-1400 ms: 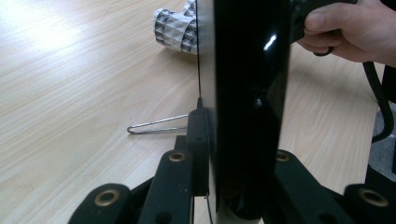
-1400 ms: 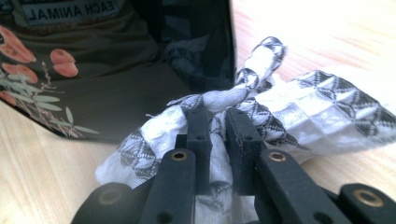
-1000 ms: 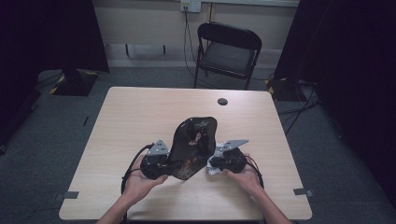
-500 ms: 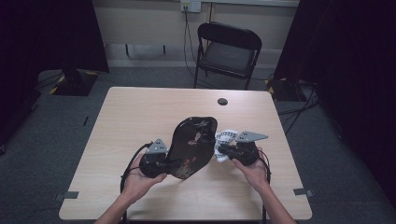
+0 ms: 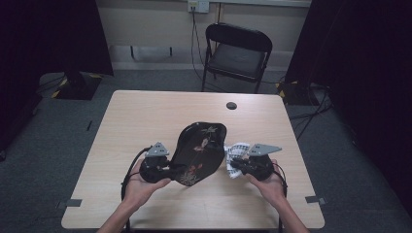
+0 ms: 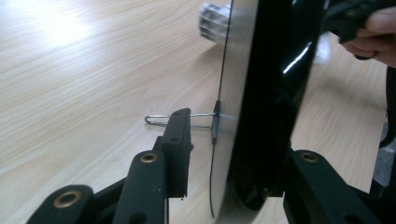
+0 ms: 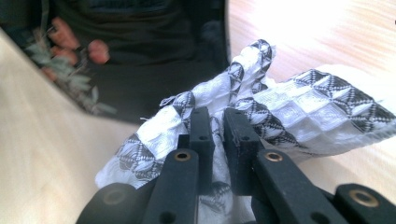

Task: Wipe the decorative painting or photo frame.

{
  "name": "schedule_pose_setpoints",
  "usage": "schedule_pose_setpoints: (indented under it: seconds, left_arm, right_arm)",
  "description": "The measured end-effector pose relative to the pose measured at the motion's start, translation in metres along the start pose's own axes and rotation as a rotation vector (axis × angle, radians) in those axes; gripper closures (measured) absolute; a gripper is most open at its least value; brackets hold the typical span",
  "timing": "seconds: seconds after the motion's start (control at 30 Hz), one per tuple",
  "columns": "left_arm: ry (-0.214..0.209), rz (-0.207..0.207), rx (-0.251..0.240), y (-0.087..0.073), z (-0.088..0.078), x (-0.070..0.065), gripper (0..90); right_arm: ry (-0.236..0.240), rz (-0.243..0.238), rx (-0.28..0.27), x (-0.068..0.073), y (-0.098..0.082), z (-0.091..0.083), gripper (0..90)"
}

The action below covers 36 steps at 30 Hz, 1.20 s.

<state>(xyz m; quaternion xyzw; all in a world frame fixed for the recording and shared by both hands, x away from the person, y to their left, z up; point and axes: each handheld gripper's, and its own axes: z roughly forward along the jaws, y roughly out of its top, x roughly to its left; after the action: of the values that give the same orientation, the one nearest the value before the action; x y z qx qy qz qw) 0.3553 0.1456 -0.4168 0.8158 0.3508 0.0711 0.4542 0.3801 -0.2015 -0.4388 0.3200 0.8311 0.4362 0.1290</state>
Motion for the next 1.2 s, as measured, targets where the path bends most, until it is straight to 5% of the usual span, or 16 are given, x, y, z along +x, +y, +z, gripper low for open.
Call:
schedule_pose_setpoints:
  seconds: [0.27,0.57,0.83,1.03,1.2]
  left_arm:
    - [0.050,-0.021,0.006,0.002,0.002,0.005,55.2]
    - [0.069,-0.045,0.011,0.001,0.004,0.012,43.0]
    - [0.061,-0.005,-0.006,0.004,0.003,0.012,59.8]
    - [0.062,-0.005,-0.007,0.005,0.009,0.014,56.5]
    - [0.085,-0.015,0.001,0.003,0.010,0.015,51.2]
  right_arm:
    - [0.066,-0.036,-0.005,0.028,-0.007,-0.012,83.0]
    - [0.174,-0.076,0.061,0.056,-0.009,0.024,83.0]
    - [0.240,-0.126,0.090,0.080,-0.001,0.050,82.6]
    - [0.303,-0.164,0.086,0.100,0.006,0.068,82.7]
    - [0.295,-0.163,0.129,0.105,-0.005,0.083,82.8]
